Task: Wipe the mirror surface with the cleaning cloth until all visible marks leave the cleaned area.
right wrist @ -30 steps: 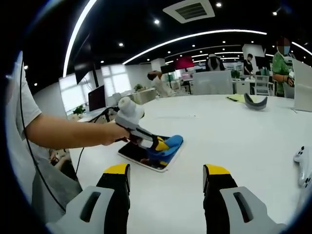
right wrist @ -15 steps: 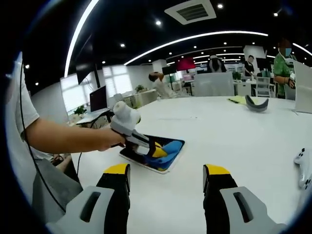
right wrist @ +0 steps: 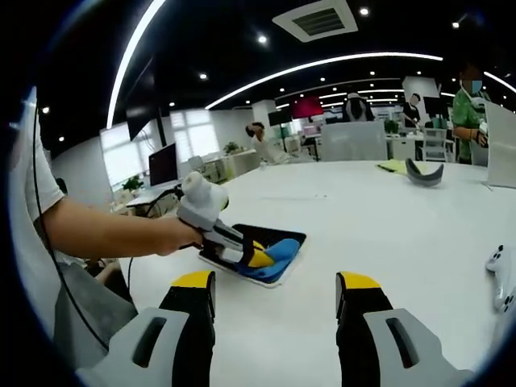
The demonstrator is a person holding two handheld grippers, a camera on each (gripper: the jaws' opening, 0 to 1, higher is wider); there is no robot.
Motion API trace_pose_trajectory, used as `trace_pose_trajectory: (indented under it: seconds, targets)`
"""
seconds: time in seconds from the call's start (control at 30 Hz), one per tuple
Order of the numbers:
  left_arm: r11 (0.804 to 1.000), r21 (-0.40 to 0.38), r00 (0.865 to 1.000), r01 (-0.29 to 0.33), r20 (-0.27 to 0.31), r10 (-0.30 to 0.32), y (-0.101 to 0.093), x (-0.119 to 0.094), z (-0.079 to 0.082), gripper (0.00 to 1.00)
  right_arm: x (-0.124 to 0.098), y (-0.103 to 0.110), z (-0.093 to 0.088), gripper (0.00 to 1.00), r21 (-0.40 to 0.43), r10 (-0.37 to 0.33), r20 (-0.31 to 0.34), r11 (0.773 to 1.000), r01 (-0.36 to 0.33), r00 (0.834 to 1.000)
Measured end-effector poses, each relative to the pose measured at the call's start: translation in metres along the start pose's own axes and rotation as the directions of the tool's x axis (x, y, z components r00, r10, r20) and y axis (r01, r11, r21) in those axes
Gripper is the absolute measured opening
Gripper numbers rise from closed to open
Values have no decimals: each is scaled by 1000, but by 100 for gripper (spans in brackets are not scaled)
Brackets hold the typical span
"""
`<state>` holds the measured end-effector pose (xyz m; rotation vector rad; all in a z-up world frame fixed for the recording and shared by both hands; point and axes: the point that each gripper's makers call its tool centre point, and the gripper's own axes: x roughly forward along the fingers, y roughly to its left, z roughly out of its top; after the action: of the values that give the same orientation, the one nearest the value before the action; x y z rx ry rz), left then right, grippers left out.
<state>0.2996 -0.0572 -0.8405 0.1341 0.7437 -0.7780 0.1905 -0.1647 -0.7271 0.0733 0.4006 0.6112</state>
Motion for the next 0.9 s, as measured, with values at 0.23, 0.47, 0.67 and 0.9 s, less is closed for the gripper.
trace_pose_trajectory:
  seconds: [0.23, 0.47, 0.67, 0.9]
  targets:
    - [1000, -12, 1000, 7, 8, -7, -3, -1, -2, 4, 2, 3, 1, 59, -4, 7, 1, 1000, -7, 1000]
    - [1000, -26, 999, -7, 41, 8, -4, -2, -2, 5, 1, 3, 4, 58, -7, 6, 5, 1000, -5, 1000]
    - [999, -41, 999, -6, 53, 8, -7, -2, -1, 8, 0, 4, 4, 58, -6, 4, 4, 1000, -4, 1000]
    - [999, -42, 996, -32, 77, 35, -7, -3, -2, 8, 0, 6, 5, 58, -8, 5, 6, 1000, -5, 1000]
